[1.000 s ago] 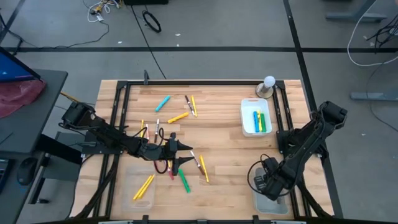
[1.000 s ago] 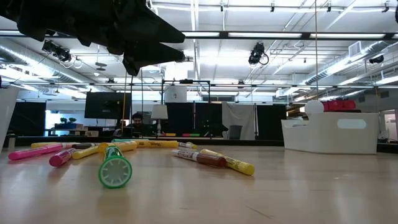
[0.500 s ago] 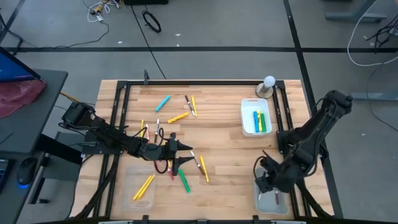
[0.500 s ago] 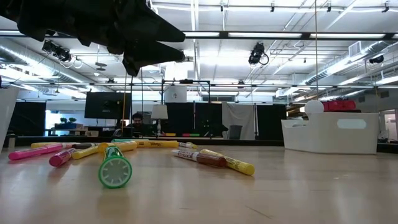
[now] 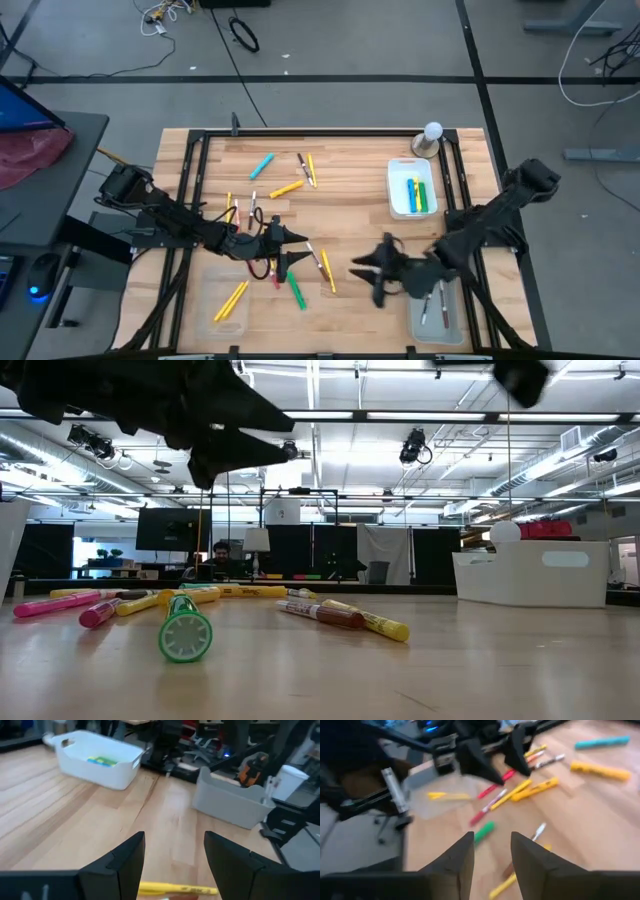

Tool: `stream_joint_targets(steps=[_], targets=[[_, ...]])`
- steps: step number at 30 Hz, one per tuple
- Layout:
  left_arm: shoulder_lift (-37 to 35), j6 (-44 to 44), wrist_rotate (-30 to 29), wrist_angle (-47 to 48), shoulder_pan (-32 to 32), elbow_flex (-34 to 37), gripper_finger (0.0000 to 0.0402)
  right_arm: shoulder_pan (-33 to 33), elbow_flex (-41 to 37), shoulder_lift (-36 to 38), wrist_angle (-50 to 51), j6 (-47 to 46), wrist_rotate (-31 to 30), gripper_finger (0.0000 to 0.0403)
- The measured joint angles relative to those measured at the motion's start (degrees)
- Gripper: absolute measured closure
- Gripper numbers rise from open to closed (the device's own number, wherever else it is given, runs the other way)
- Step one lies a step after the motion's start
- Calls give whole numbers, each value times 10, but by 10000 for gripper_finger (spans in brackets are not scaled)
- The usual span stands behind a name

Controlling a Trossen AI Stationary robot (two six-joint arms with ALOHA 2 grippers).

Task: Pick & Place Markers
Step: Put the yellow pen into the transparent bin

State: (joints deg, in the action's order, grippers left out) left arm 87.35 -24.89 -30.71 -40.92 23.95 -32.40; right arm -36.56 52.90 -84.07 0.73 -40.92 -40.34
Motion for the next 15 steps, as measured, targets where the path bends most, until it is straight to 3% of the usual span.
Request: stream_joint_targets(steps=[8,10,15], targets=[[-28,-95,-33,133,8,0,191,140,0,-141,-45,-3,165,216],[-47,-113,-39,190,10,1,191,164,0,-172,-57,4,183,200],[-62,-122,-67,219,14,0,191,185,0,-227,-61,7,190,190]])
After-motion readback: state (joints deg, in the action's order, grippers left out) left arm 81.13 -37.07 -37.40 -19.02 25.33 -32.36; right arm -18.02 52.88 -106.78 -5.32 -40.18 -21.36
